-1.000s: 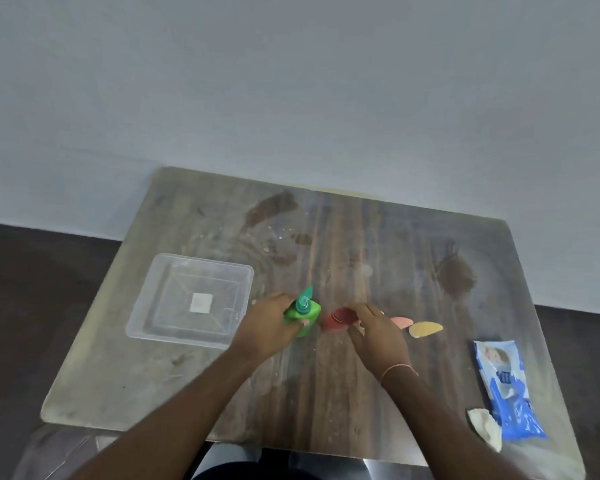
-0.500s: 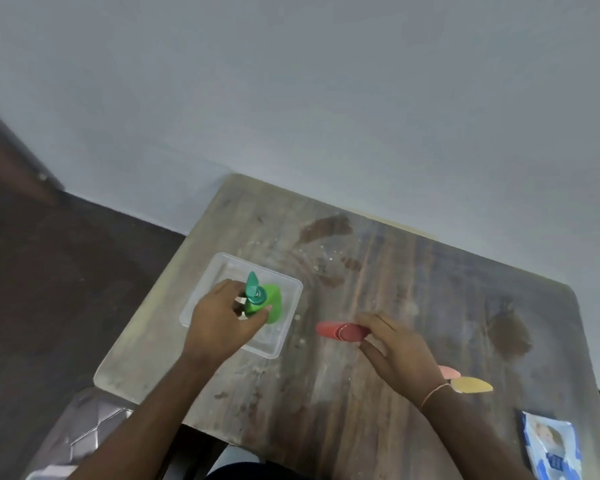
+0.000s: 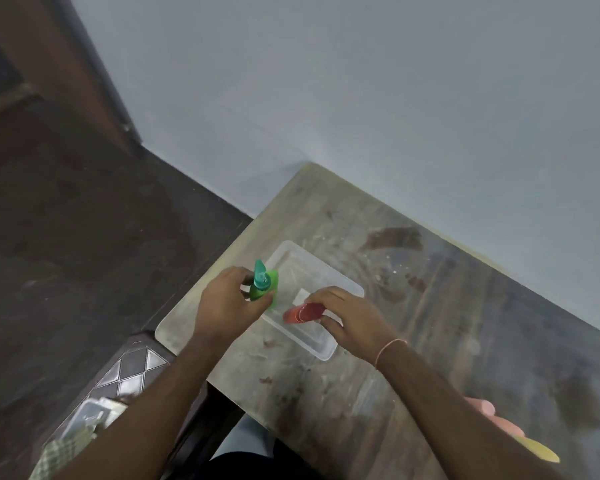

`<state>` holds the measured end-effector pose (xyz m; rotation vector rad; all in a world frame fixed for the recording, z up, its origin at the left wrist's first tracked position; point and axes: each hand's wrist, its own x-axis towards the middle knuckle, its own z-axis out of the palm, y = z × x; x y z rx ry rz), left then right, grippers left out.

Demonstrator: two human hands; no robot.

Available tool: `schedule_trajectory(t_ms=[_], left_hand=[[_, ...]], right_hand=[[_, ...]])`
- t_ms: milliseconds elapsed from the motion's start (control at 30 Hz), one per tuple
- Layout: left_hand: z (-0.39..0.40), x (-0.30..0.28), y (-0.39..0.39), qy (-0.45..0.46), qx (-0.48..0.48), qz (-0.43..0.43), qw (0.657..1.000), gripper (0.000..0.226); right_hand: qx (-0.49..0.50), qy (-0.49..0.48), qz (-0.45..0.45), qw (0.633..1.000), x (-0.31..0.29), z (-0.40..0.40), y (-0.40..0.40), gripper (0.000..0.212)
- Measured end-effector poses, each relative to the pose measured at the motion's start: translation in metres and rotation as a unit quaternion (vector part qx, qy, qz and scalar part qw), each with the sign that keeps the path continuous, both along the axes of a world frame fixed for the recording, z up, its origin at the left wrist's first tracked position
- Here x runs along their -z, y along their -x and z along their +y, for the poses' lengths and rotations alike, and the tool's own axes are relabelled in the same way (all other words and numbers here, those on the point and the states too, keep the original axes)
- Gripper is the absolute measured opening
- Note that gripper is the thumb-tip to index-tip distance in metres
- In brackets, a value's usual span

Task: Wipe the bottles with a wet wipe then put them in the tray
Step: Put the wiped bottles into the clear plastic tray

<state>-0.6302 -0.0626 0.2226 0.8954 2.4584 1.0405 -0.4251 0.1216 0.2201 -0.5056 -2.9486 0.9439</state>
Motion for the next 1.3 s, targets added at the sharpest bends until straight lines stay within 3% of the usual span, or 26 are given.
schedule_trajectory(t_ms=[467,967,1067,1167,1233,1300], left_hand=[[0.011,0.024,0.020,0.030,0.001,-0.011,0.999,0.033],[-0.008,0.014,0.026,0.070,0.049,-0.045,0.995,0.055],[-0.016,0.017,0.025,0.072,0.054,-0.062,0.994,0.070],[-0.021,0.016,0.019,0.051,0.078,-0.060,0.994,0.105],[-0.021,0.008,0.011,0.012,0.067,-0.026,0.997,0.119],[-0.020,-0.006,-0.001,-0.028,0.050,0.053,0.997,0.117]], right_hand=[[-0.071,-0.015,-0.055,0.996,0.027,-0.004,0.067,0.045],[0.013,0.029,-0.025,0.999,0.029,-0.027,0.064,0.045],[0.032,0.047,-0.020,0.998,0.029,-0.029,0.058,0.048],[0.063,0.057,-0.017,0.996,0.030,-0.029,0.048,0.052],[0.079,0.061,-0.017,0.995,0.030,-0.029,0.038,0.054],[0.086,0.058,-0.006,0.995,0.028,-0.030,0.024,0.055]])
